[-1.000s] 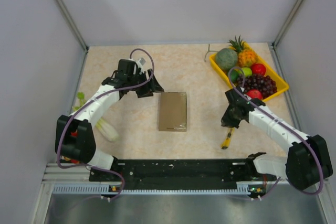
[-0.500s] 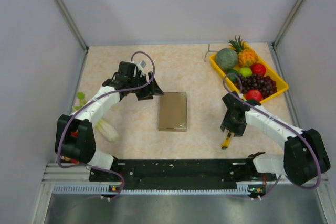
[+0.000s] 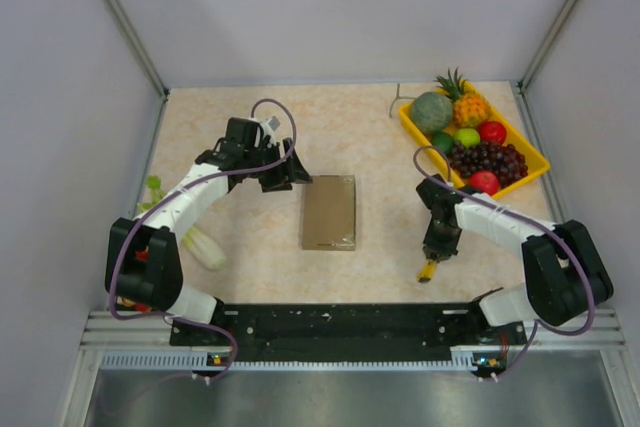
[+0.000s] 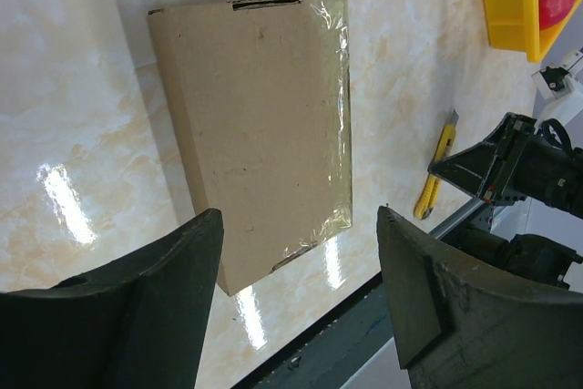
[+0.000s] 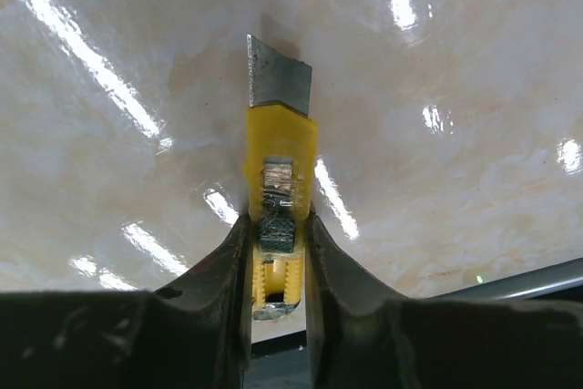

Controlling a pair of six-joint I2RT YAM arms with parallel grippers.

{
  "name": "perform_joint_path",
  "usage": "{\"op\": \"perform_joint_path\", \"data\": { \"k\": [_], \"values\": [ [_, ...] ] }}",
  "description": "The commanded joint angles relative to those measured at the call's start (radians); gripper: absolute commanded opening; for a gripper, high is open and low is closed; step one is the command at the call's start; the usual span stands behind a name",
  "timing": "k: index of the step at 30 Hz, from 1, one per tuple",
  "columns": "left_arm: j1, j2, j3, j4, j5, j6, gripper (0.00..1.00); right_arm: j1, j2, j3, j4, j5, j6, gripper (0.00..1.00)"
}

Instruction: Unpack the express box

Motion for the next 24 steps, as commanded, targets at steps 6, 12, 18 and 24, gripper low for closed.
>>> {"op": "perform_joint_path", "data": {
  "k": [6, 12, 18, 24],
  "values": [
    [0.001, 0.018, 0.053, 0.012, 0.049, 0.018, 0.73, 0.131, 0.048, 0.118, 0.057, -0.046, -0.100, 0.01],
    [-0.001, 0.024, 0.059, 0.044, 0.138, 0.009, 0.74, 0.187, 0.008, 0.262, 0.084, -0.102, -0.150, 0.00],
    [-0.050, 0.030, 0.041, 0.208, 0.319, -0.054, 0.75, 0.248, 0.004, 0.368, 0.179, -0.226, -0.297, 0.00],
    [-0.157, 0.077, 0.084, 0.293, 0.379, -0.088, 0.75, 0.267, -0.062, 0.341, 0.287, -0.339, -0.350, 0.00]
  ]
}}
